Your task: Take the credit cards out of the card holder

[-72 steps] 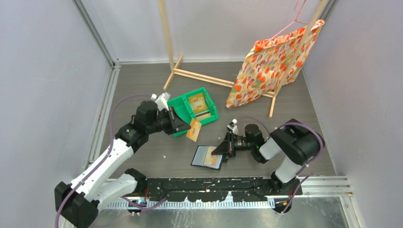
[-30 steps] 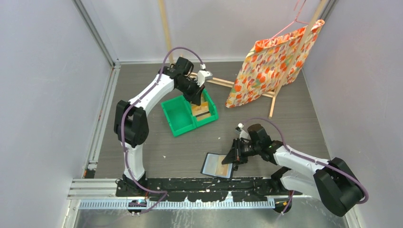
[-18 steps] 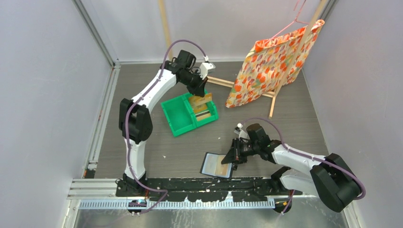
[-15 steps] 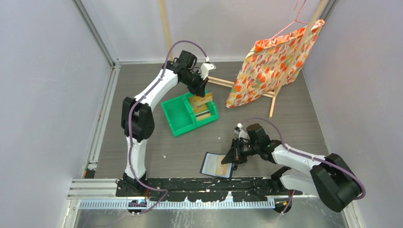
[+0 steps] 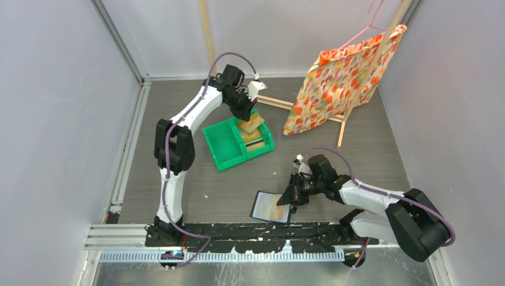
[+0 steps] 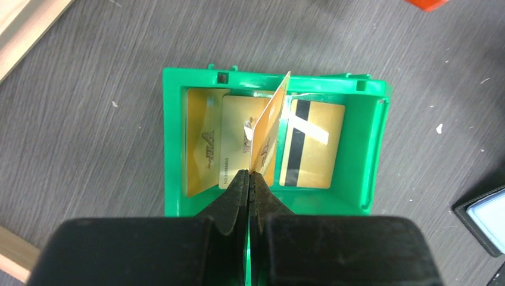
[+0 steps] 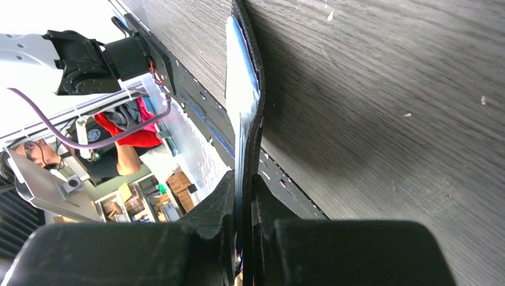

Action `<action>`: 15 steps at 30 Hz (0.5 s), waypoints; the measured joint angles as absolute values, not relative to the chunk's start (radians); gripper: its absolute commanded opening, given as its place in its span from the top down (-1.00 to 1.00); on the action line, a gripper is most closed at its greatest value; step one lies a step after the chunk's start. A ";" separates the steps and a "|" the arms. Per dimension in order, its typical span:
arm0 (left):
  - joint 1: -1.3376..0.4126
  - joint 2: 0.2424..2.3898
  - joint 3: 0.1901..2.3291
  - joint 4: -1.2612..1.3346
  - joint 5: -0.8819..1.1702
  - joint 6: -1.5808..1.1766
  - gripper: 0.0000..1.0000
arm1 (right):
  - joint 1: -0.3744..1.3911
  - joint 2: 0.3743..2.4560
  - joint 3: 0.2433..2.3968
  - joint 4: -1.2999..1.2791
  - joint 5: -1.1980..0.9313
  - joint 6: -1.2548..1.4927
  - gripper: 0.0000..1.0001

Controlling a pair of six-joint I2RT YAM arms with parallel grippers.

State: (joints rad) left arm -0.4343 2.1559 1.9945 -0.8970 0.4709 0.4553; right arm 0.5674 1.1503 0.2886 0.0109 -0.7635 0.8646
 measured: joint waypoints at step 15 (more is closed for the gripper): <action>-0.438 2.156 2.061 -1.000 0.325 0.547 0.99 | 0.567 1.199 0.298 0.046 -0.769 0.864 0.81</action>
